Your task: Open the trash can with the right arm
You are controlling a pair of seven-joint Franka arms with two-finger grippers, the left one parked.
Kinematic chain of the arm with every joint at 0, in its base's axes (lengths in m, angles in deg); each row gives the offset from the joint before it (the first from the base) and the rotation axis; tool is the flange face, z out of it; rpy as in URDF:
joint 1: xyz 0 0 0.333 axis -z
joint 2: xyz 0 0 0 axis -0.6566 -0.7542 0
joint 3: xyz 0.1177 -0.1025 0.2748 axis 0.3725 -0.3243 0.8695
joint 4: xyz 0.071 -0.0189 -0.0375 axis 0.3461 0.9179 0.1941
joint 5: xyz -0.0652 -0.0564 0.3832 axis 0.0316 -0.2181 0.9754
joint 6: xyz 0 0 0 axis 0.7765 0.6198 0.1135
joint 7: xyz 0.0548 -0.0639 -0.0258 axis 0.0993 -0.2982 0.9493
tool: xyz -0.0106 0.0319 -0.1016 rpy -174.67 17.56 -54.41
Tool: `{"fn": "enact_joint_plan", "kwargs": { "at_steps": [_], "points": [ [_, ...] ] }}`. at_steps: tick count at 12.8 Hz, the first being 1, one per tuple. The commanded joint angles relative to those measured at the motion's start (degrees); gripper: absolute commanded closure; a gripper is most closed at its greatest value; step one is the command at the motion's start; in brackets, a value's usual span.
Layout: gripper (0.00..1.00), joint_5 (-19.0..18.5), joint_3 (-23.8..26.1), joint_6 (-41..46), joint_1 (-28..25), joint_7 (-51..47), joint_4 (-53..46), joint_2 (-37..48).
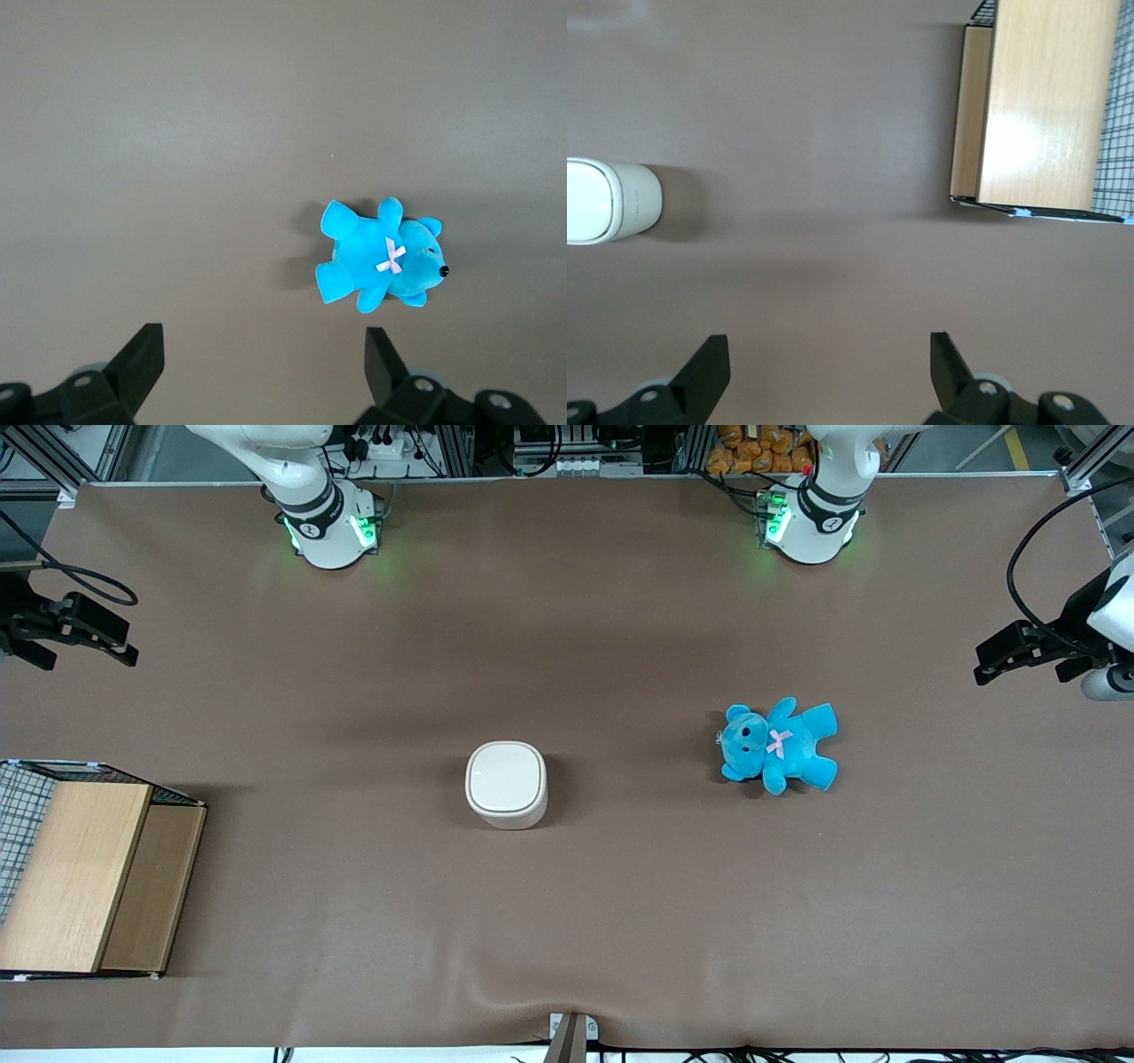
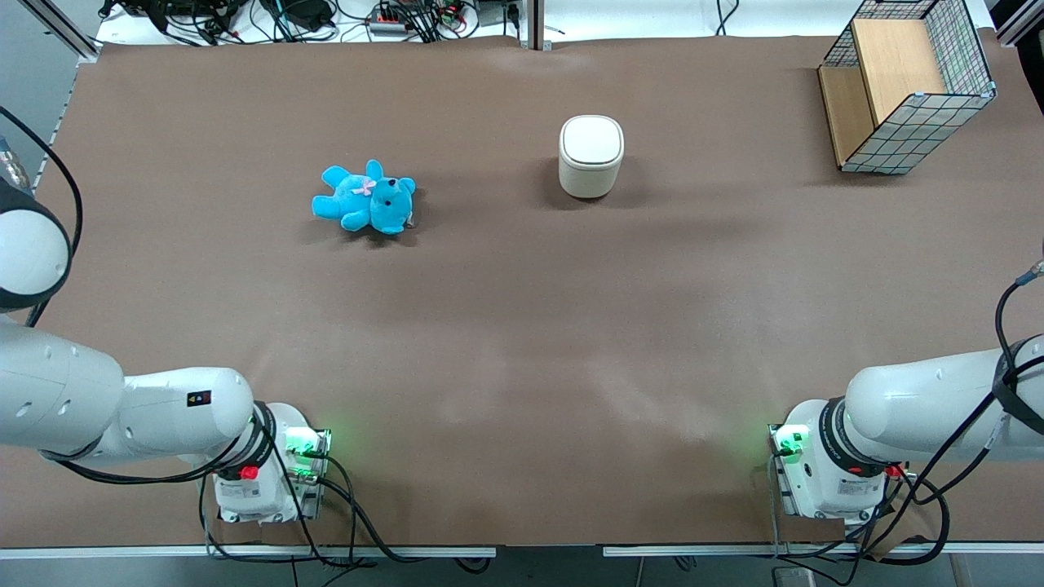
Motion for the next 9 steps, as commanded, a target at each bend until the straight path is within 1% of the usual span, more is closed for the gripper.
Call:
{"fn": "enact_joint_plan", "kwargs": {
  "at_steps": [1,2,6,7,9],
  "points": [
    [0.0,0.2,0.4,-2.0,-3.6,-0.4,0.3,-0.5],
    [0.0,0.1,0.4,-3.5,-5.7,-2.3,0.3,-1.7],
    [0.0,-0.1,0.4,-6.3,-16.3,-20.2,-1.8,-9.5],
    [0.0,-0.3,0.4,-7.4,-19.1,-23.4,-2.7,-11.9],
    [0.0,-0.4,0.4,-10.3,-22.7,-28.3,-4.0,-16.3]
  ]
}}
